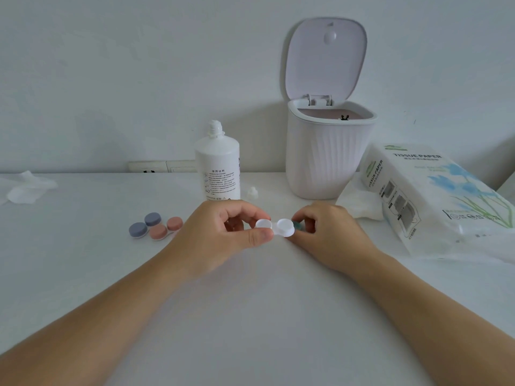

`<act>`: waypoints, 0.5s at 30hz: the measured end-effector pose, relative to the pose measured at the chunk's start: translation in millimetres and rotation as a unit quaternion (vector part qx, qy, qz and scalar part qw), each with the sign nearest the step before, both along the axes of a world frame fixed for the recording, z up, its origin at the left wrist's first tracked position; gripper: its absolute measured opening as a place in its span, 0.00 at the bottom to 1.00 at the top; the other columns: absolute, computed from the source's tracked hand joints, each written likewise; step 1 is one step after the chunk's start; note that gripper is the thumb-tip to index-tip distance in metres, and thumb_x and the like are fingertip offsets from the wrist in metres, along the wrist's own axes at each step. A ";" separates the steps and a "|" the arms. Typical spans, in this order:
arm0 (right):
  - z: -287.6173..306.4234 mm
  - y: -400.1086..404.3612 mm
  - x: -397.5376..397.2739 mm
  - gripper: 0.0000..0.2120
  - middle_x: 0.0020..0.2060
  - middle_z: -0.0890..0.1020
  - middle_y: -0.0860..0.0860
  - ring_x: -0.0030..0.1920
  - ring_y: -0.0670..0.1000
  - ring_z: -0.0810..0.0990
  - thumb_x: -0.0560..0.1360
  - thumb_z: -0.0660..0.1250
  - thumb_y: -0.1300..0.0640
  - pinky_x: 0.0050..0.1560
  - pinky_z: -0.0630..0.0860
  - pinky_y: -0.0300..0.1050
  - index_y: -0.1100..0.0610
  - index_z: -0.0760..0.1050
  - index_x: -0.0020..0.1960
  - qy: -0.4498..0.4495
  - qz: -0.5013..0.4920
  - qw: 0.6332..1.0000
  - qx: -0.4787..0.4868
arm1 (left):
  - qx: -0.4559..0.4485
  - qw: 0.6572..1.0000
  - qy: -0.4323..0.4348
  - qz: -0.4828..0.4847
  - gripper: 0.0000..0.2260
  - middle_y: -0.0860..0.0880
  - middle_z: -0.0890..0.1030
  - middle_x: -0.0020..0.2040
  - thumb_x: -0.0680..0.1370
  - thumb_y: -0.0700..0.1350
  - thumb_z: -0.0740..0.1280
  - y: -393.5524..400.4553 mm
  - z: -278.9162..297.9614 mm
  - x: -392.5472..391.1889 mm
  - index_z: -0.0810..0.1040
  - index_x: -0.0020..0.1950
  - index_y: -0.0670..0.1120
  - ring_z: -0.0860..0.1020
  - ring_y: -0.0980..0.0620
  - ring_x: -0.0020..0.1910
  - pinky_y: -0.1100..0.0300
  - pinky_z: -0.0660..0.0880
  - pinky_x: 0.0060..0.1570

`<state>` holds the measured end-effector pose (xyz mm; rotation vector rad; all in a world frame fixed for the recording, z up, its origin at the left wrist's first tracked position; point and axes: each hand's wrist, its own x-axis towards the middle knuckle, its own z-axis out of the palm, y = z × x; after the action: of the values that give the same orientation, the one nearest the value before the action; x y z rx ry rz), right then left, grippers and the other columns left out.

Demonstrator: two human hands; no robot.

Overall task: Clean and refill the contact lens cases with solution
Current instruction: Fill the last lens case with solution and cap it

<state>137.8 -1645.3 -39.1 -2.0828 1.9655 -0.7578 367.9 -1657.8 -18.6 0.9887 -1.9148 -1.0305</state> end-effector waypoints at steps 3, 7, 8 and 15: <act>-2.0 -1.1 -2.2 0.04 0.31 0.79 0.42 0.32 0.41 0.75 0.71 0.73 0.47 0.32 0.69 0.34 0.46 0.81 0.41 -0.079 -0.002 0.997 -0.003 | -0.002 1.000 -0.003 0.002 0.05 0.63 0.78 0.30 0.72 0.50 0.78 -1.4 -0.5 0.8 0.85 0.46 0.58 0.70 0.61 0.29 0.72 0.66 0.29; 4.7 -0.1 -7.4 0.03 0.27 0.81 0.41 0.26 0.39 0.74 0.69 0.74 0.54 0.25 0.68 0.30 0.45 0.83 0.39 -0.262 -0.020 0.965 -0.009 | -0.008 1.000 -0.011 0.005 0.06 0.63 0.77 0.30 0.72 0.51 0.78 -3.2 -0.7 1.8 0.85 0.46 0.59 0.70 0.61 0.29 0.72 0.67 0.29; 7.8 0.8 -8.5 0.02 0.29 0.84 0.43 0.28 0.41 0.77 0.69 0.74 0.54 0.26 0.70 0.31 0.47 0.83 0.40 -0.297 -0.017 0.955 -0.009 | -0.010 1.000 -0.013 0.006 0.06 0.64 0.77 0.30 0.72 0.51 0.78 -3.4 -0.7 1.9 0.85 0.45 0.59 0.70 0.61 0.29 0.73 0.66 0.29; 22.0 9.2 -6.6 0.08 0.38 0.88 0.52 0.38 0.51 0.86 0.72 0.68 0.53 0.39 0.80 0.39 0.51 0.84 0.48 -0.412 0.061 0.909 -0.016 | -0.014 1.000 -0.027 0.001 0.06 0.64 0.77 0.30 0.72 0.51 0.78 -2.5 -0.3 1.2 0.85 0.45 0.60 0.70 0.62 0.29 0.74 0.65 0.28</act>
<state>131.1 -1636.2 -17.1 -1.4796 1.3340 -1.3550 369.2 -1660.3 -18.9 1.0117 -1.9670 -0.9820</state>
